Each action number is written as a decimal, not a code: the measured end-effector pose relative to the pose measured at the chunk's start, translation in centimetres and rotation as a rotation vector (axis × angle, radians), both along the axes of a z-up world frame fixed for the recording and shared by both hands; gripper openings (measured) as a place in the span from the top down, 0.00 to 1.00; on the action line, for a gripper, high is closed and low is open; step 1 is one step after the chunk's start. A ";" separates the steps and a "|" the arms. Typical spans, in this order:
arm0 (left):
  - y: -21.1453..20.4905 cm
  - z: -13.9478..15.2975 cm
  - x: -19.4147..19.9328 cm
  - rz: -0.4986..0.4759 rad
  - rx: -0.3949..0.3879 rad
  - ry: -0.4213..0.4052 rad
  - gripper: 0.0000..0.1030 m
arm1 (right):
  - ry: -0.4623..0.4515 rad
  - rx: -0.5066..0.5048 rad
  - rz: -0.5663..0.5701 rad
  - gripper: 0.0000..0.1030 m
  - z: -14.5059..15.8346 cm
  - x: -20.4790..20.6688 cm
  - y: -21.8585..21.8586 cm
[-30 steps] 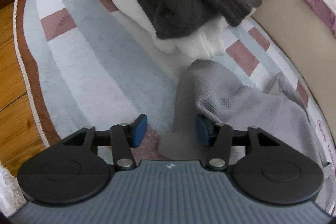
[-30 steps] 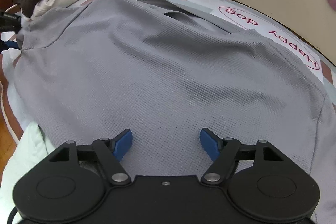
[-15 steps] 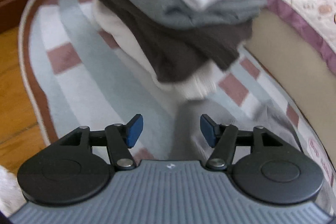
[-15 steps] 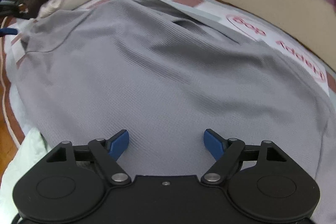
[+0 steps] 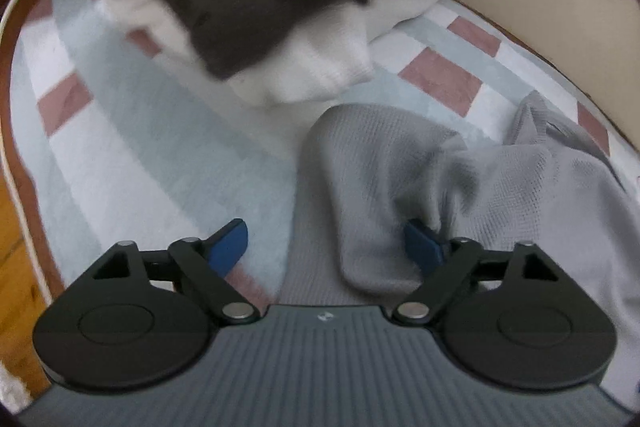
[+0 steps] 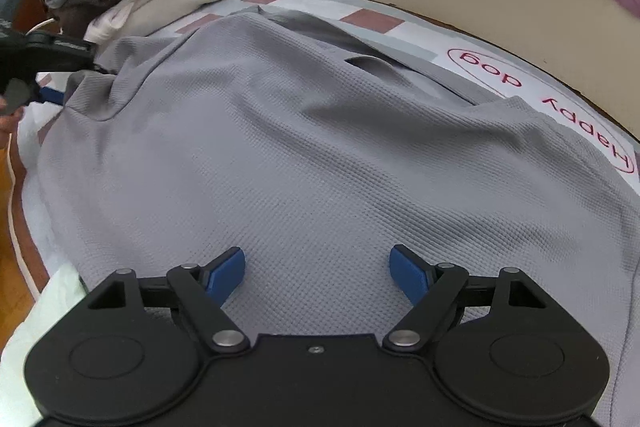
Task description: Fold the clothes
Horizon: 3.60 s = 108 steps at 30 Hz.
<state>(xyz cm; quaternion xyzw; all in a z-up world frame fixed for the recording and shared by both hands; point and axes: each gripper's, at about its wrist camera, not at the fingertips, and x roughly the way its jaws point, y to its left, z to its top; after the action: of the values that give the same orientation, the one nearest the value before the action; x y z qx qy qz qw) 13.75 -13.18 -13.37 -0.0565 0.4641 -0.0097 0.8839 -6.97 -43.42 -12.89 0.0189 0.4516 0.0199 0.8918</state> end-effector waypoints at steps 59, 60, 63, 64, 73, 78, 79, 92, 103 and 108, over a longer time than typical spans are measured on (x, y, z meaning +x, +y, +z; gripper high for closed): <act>-12.7 -0.1 -1.0 -0.844 -0.142 0.102 0.93 | 0.115 0.279 -0.022 0.98 4.4 0.0 -10.2; -12.7 -0.4 -1.2 -0.837 -0.147 0.124 0.93 | 0.157 0.247 -0.021 0.98 4.4 0.0 -9.9; -13.3 -0.3 -1.7 -0.842 -0.117 0.104 0.93 | 0.070 0.223 -0.064 0.94 6.0 0.7 -10.4; -13.4 -0.2 -1.8 -0.844 -0.107 0.097 0.93 | 0.027 0.221 -0.091 0.81 6.6 1.3 -10.8; -11.0 0.3 -1.6 -0.813 -0.199 0.128 0.93 | 0.088 0.137 -0.151 0.75 2.4 7.9 -14.7; -12.0 -0.4 -1.8 -0.833 -0.140 0.150 0.93 | 0.121 0.252 0.006 0.87 3.2 2.5 -13.4; -12.2 -0.4 -1.9 -0.843 -0.129 0.146 0.93 | 0.132 0.262 0.017 0.87 3.1 1.4 -13.2; -12.7 0.6 -2.7 -0.914 -0.069 0.136 0.90 | -0.071 0.428 -0.408 0.50 4.0 -3.5 -21.0; -14.0 2.8 5.9 -0.680 0.140 -0.161 0.51 | -0.048 0.231 -0.711 0.34 0.3 -1.3 -23.1; -17.3 -0.9 8.6 -0.800 0.342 -0.141 0.38 | -0.079 0.123 -0.617 0.81 0.4 1.0 -22.9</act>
<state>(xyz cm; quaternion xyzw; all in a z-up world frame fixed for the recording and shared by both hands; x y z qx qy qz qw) 22.30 -30.48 -14.23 0.2755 0.3830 -0.2782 0.8367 -6.00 -66.31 -12.48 0.2080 0.3877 -0.2238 0.8697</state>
